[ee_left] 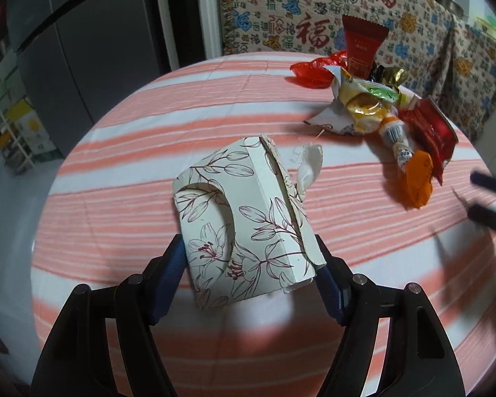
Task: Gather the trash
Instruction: 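Hold the floral box in the left tool while the right tool grasps the red Coca-Cola bag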
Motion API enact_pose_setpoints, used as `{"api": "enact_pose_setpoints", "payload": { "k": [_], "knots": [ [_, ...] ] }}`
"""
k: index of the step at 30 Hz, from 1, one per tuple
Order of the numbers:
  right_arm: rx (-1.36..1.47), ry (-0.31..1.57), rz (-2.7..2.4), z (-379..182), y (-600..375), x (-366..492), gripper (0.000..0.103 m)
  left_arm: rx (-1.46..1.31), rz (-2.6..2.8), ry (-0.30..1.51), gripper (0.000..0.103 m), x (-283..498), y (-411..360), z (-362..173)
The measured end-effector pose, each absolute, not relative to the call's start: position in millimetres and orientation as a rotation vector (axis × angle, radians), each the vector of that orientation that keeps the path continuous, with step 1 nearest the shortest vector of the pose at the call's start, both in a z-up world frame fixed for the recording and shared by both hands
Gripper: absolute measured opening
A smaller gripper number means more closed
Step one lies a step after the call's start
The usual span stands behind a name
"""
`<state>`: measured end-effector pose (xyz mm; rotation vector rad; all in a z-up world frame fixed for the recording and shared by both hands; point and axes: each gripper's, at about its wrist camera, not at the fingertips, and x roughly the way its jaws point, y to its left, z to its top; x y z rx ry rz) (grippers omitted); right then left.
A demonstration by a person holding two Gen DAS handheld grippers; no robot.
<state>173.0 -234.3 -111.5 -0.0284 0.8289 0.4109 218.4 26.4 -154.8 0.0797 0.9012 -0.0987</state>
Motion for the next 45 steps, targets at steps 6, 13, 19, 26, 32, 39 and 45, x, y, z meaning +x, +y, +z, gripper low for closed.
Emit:
{"api": "enact_pose_setpoints", "payload": {
  "k": [6, 13, 19, 26, 32, 39, 45],
  "knots": [
    [-0.005, 0.732, 0.303, -88.0, -211.3, 206.7, 0.080, 0.055, -0.083, 0.901, 0.075, 218.4, 26.2, -155.5],
    [0.119, 0.777, 0.232, -96.0, -248.6, 207.9, 0.055, 0.037, -0.103, 0.901, 0.075, 217.8, 31.3, -155.3],
    [0.212, 0.921, 0.144, -126.6, -309.6, 184.9, 0.054, 0.053, -0.100, 0.903, 0.076, 218.4, 30.3, -156.2],
    [0.142, 0.928, 0.141, -134.8, -319.3, 172.5, 0.073, 0.057, -0.110, 0.912, 0.089, 219.0, 25.6, -157.8],
    [0.119, 0.922, 0.120, -136.2, -309.7, 196.0, 0.082, 0.080, -0.123, 0.935, 0.103, 222.3, 19.7, -162.7],
    [-0.028, 0.928, 0.059, -141.4, -289.3, 218.0, 0.092, 0.080, -0.133, 0.936, 0.103, 225.0, 20.8, -164.1],
    [-0.129, 0.791, 0.058, -117.6, -282.3, 220.5, 0.092, 0.078, -0.123, 0.929, 0.102, 226.2, 21.7, -163.7]
  ]
}}
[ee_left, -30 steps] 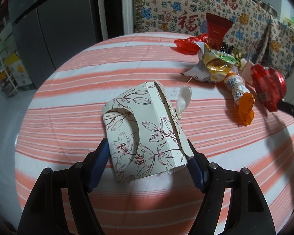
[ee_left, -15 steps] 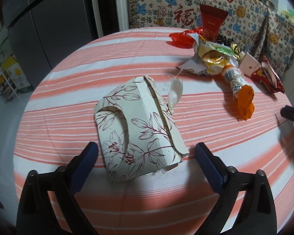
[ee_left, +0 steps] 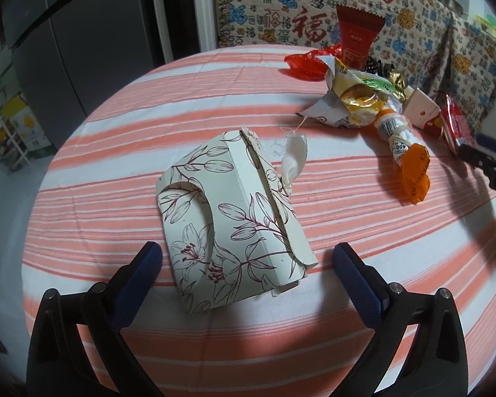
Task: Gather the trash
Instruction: 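Hold the floral box in the left tool while the right tool grasps the red Coca-Cola bag, then carry the floral box and red bag to the blue basket and release both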
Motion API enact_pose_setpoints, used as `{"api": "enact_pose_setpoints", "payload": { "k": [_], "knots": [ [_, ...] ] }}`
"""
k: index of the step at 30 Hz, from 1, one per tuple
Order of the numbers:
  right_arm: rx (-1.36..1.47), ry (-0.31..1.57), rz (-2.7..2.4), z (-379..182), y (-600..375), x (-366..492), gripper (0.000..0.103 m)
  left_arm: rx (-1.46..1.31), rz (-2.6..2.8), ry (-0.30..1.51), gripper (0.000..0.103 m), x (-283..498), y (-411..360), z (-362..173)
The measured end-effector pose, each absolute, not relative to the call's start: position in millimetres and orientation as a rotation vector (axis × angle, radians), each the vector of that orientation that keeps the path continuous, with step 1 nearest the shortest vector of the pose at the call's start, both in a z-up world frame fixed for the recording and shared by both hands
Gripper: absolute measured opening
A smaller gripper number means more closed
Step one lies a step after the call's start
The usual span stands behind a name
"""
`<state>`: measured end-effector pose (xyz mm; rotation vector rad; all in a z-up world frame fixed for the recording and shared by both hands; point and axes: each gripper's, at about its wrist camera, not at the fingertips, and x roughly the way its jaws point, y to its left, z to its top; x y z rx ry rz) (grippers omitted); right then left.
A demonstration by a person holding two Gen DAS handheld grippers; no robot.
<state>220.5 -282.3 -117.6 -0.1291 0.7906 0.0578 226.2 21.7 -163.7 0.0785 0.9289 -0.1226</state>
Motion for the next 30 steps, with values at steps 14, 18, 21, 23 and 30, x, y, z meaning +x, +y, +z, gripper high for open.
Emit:
{"api": "enact_pose_setpoints", "payload": {
  "k": [14, 18, 21, 23, 30],
  "knots": [
    [-0.011, 0.808, 0.202, -101.6, -286.6, 220.0, 0.087, 0.052, -0.181, 0.893, 0.074, 218.2, 18.6, -157.1],
    [0.007, 0.782, 0.222, -86.8, -296.1, 197.8, 0.087, 0.041, -0.218, 0.873, 0.073, 210.7, 13.8, -151.0],
    [0.042, 0.782, 0.223, -81.5, -305.7, 187.6, 0.087, 0.039, -0.240, 0.858, 0.072, 202.2, 10.7, -142.3],
    [0.063, 0.780, 0.228, -77.5, -312.1, 182.0, 0.087, 0.033, -0.258, 0.849, 0.072, 195.0, 8.8, -133.9],
    [0.097, 0.762, 0.217, -64.0, -335.5, 160.2, 0.087, 0.041, -0.296, 0.811, 0.072, 173.9, -8.6, -111.3]
  ]
}}
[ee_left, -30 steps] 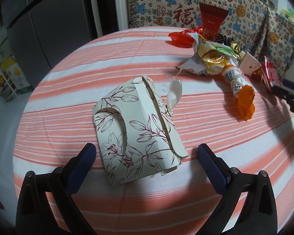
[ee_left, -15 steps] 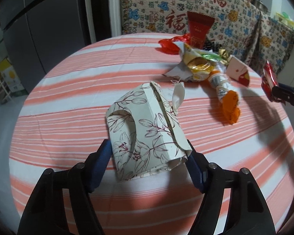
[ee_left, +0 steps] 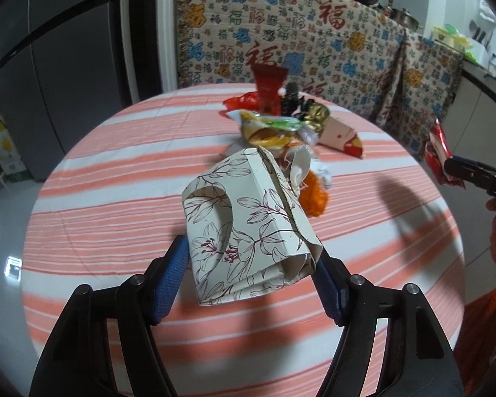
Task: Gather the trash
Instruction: 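Carry the floral box and red bag to the blue basket and release both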
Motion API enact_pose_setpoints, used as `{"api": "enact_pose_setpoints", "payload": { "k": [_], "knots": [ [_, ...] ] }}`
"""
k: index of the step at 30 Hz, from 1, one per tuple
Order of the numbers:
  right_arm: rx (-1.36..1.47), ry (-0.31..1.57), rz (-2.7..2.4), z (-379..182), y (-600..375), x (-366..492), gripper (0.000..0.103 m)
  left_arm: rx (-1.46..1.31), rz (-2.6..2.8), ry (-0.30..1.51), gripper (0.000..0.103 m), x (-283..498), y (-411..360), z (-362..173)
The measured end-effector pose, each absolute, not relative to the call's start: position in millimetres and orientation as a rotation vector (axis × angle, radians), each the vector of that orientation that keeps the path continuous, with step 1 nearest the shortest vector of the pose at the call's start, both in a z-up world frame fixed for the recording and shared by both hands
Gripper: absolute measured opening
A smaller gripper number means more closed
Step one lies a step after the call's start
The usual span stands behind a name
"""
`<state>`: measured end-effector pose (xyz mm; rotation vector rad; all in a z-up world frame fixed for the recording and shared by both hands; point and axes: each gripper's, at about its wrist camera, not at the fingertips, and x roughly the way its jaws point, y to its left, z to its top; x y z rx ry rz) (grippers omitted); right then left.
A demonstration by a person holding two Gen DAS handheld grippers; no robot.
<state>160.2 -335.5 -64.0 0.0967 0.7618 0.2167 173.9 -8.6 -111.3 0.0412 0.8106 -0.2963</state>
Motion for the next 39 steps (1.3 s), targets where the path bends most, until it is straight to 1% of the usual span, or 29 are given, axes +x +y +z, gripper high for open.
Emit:
{"api": "enact_pose_setpoints", "payload": {
  "k": [3, 8, 12, 19, 23, 27, 33, 39],
  "knots": [
    [0.104, 0.762, 0.203, -59.9, -347.7, 149.4, 0.087, 0.043, -0.336, 0.801, 0.072, 163.7, -28.8, -101.0],
    [0.119, 0.761, 0.131, -52.3, -385.5, 126.3, 0.087, 0.090, -0.465, 0.765, 0.072, 148.6, -96.4, -75.8],
    [0.158, 0.769, 0.027, -51.4, -431.8, 105.9, 0.087, 0.111, -0.592, 0.758, 0.072, 140.6, -161.7, -62.4],
    [0.233, 0.790, -0.178, -58.2, -526.6, 66.8, 0.087, 0.144, -0.800, 0.759, 0.072, 131.4, -304.1, -51.3],
    [0.304, 0.798, -0.278, -73.1, -576.3, 51.5, 0.087, 0.172, -0.863, 0.777, 0.072, 130.1, -377.0, -63.6],
    [0.362, 0.808, -0.335, -92.5, -615.3, 44.5, 0.087, 0.183, -0.893, 0.817, 0.072, 129.2, -428.1, -88.2],
    [0.452, 0.802, -0.387, -116.2, -655.9, 35.0, 0.087, 0.171, -0.913, 0.862, 0.072, 134.9, -467.9, -125.5],
    [0.510, 0.826, -0.385, -131.9, -678.2, 40.8, 0.087, 0.177, -0.916, 0.892, 0.072, 142.8, -482.7, -148.6]
  ]
}}
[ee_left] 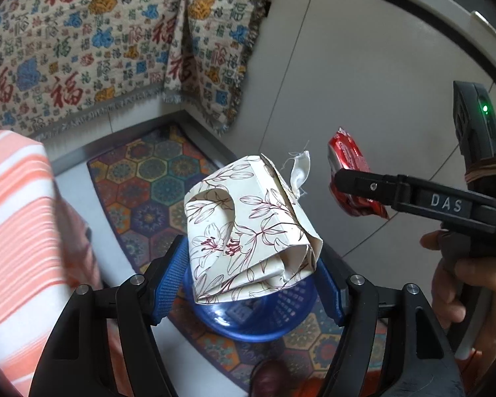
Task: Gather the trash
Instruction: 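Carry the floral box and red bag to the blue basket and release both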
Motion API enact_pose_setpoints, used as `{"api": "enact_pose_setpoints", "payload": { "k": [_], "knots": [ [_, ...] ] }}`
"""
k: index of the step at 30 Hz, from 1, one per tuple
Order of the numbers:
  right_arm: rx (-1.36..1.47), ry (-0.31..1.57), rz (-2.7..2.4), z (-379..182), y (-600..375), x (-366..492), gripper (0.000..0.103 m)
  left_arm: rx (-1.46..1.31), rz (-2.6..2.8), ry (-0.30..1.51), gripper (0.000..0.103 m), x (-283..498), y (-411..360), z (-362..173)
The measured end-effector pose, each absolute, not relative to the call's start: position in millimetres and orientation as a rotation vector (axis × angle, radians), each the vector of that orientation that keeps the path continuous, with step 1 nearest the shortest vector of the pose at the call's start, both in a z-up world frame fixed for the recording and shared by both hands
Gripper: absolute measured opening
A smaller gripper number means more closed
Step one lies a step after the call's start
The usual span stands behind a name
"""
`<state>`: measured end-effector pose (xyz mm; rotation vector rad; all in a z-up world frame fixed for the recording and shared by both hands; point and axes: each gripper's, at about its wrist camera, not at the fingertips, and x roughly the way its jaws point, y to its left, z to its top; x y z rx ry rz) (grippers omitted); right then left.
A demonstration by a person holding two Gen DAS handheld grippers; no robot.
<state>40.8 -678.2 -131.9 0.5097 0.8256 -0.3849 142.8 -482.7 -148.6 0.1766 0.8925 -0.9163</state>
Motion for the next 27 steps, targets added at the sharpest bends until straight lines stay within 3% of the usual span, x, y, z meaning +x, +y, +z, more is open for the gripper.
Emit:
{"api": "enact_pose_setpoints", "payload": {
  "k": [13, 16, 19, 27],
  "knots": [
    [0.635, 0.817, -0.413, -152.7, -705.3, 44.7, 0.088, 0.278, -0.943, 0.886, 0.075, 139.9, -515.6, -182.4],
    [0.657, 0.820, -0.407, -155.9, -707.1, 47.3, 0.090, 0.303, -0.940, 0.869, 0.089, 137.2, -521.0, -188.4],
    [0.653, 0.810, -0.419, -152.3, -707.0, 47.3, 0.090, 0.313, -0.937, 0.862, 0.092, 138.1, -522.4, -190.8],
    [0.569, 0.783, -0.446, -136.6, -696.0, 46.2, 0.090, 0.221, -0.927, 0.853, 0.092, 135.2, -474.7, -151.6]
  ]
}}
